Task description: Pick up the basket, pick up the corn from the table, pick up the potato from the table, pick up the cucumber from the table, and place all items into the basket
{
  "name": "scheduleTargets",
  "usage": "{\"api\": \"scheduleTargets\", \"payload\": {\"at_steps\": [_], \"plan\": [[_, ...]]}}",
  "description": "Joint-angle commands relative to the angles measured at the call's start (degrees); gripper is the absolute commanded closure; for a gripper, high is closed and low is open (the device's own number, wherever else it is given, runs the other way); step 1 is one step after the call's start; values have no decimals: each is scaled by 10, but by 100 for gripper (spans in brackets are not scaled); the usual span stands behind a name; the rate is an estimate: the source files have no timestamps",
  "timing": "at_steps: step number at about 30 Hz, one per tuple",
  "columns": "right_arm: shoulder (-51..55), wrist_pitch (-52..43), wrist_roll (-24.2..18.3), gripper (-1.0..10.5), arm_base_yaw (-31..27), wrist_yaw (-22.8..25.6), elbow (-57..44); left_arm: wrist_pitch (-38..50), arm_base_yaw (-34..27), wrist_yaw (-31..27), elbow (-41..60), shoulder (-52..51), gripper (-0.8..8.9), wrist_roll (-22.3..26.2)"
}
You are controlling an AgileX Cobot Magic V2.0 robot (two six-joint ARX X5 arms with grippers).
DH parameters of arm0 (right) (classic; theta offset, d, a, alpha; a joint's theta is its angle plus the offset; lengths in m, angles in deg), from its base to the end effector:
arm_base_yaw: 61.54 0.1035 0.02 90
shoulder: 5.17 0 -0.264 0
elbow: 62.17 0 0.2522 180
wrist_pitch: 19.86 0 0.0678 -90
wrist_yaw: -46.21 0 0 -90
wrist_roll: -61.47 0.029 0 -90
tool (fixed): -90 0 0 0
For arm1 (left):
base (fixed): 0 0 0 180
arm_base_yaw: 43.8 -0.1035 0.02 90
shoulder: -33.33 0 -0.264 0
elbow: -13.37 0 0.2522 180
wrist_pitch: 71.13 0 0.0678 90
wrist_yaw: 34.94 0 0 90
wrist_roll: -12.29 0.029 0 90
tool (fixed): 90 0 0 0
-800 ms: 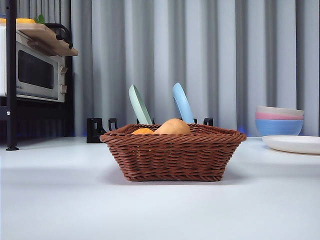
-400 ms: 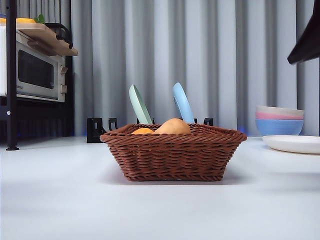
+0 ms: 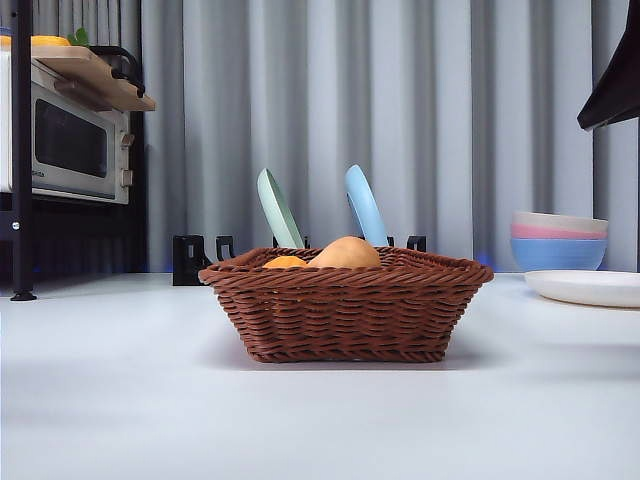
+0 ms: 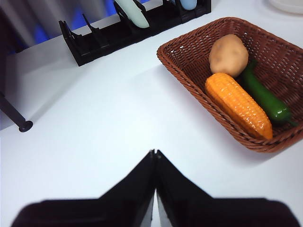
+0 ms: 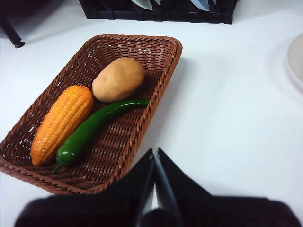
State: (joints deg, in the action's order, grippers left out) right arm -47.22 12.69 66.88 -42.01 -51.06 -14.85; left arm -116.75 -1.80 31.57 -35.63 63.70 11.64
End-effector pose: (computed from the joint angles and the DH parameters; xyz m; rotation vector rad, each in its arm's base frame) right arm 0.1504 0.0573 0.2592 0.0396 0.4988 0.4357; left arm 0.0934 -0.0686 0.2747 0.2448 0.3996 -0.3147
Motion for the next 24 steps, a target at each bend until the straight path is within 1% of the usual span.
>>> {"api": "scheduleTargets", "payload": {"at_steps": [1, 4, 7, 10, 12, 14, 15, 18, 19, 24], "plan": [[-1, -3, 7, 945, 0, 2, -2, 0, -1, -2, 3, -2, 816, -4], [-1, -3, 7, 945, 0, 2, -2, -14, -1, -3, 3, -4, 816, 3], [-1, -3, 7, 945, 0, 2, -2, 1, -32, -1, 5, -32, 816, 7], [0, -3, 7, 945, 0, 2, -2, 83, -95, 34, 30, -56, 816, 7], [0, -3, 7, 945, 0, 2, -2, 158, -152, 66, 65, -77, 816, 7], [-1, -3, 7, 945, 0, 2, -2, 218, -206, 102, 108, -96, 816, 6], [-1, -3, 7, 945, 0, 2, -2, 234, -226, 121, 127, -105, 816, 6], [0, -3, 7, 945, 0, 2, -2, 247, -285, 187, 183, -132, 816, 6], [0, -3, 7, 945, 0, 2, -2, 247, -299, 197, 199, -140, 816, 6], [0, -3, 7, 945, 0, 2, -2, 248, -349, 206, 276, -183, 816, 6]]}}
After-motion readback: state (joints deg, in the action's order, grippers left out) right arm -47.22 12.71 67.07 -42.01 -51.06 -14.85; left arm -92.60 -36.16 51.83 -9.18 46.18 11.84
